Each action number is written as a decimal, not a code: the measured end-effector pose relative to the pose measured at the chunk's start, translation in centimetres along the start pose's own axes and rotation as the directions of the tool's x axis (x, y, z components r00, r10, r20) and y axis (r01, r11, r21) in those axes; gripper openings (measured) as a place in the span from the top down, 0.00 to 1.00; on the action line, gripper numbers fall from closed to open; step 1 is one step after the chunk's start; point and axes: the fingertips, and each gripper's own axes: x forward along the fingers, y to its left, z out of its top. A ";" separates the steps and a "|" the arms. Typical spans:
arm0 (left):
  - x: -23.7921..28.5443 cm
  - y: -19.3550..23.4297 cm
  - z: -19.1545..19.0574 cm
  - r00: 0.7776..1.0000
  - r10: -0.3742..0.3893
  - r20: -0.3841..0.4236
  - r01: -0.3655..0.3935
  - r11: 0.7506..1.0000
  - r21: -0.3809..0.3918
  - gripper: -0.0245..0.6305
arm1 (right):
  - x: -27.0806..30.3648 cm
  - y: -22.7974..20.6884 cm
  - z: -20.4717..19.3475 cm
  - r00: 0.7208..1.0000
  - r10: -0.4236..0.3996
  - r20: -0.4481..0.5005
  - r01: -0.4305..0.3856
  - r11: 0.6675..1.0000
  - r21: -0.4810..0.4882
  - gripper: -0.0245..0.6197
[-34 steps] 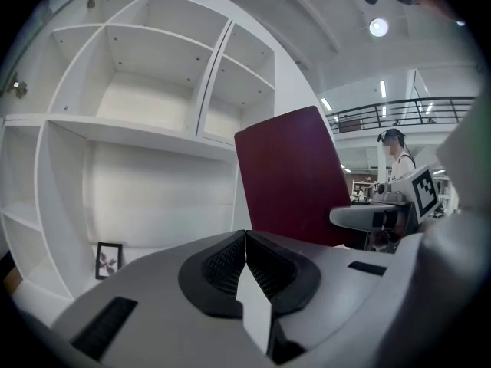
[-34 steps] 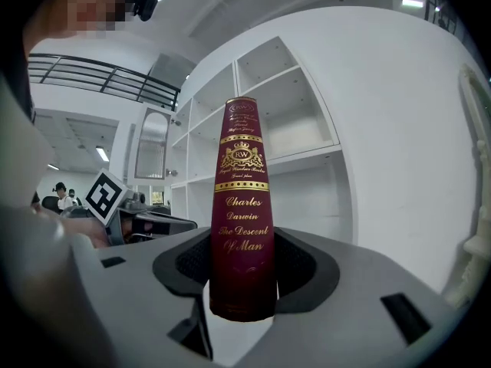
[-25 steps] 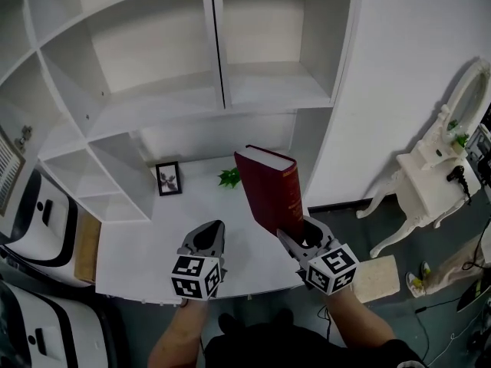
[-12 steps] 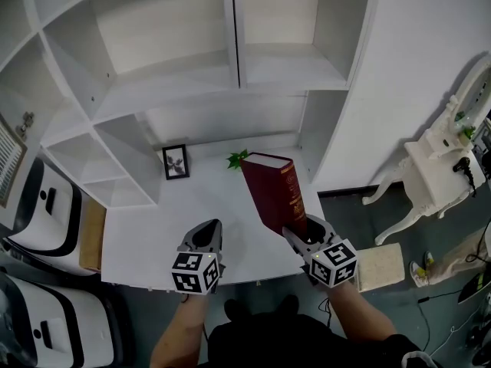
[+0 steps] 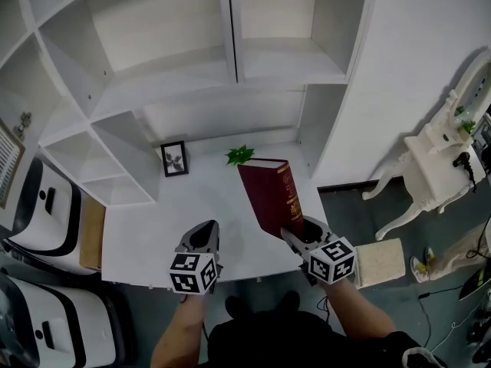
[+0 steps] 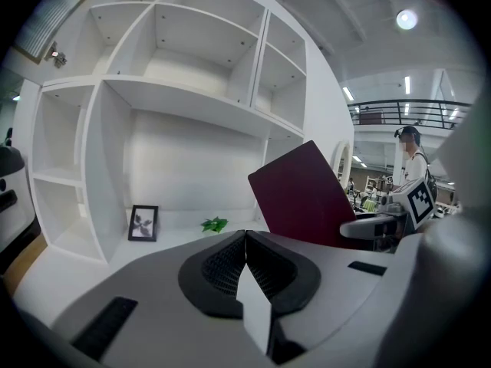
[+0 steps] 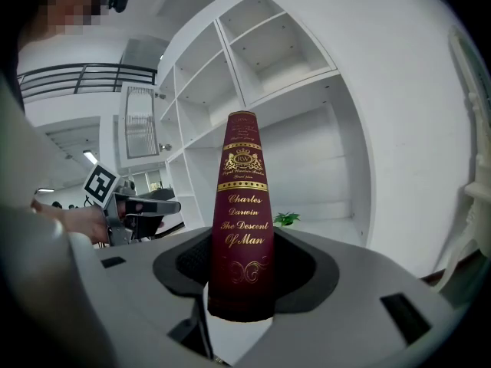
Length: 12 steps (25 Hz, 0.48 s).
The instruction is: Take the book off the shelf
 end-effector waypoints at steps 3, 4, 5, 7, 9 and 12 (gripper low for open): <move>-0.1 0.3 -0.1 1.000 0.006 0.001 -0.006 1.000 -0.006 0.95 | 0.2 -0.3 -0.4 1.000 -0.002 -0.007 0.002 1.000 0.018 0.62; -0.2 0.4 -0.2 1.000 0.009 0.000 -0.009 1.000 -0.010 0.95 | 0.2 -0.3 -0.5 1.000 -0.002 -0.010 0.002 1.000 0.023 0.62; -0.2 0.6 -0.2 1.000 0.013 0.000 -0.013 1.000 -0.014 0.95 | 0.3 -0.4 -0.6 1.000 -0.002 -0.012 0.003 1.000 0.027 0.62; -0.2 0.8 -0.3 1.000 0.019 -0.001 -0.019 1.000 -0.022 0.95 | 0.3 -0.4 -0.8 1.000 0.000 -0.018 0.001 0.999 0.032 0.62; -0.1 0.9 -0.3 1.000 0.021 0.000 -0.021 0.999 -0.027 0.95 | 0.3 -0.3 -1.0 1.000 0.002 -0.025 -0.002 1.000 0.031 0.62; 0.0 0.8 -0.3 1.000 0.018 0.002 -0.018 0.999 -0.028 0.95 | 0.3 -0.4 -1.1 1.000 0.002 -0.024 -0.001 0.999 0.034 0.63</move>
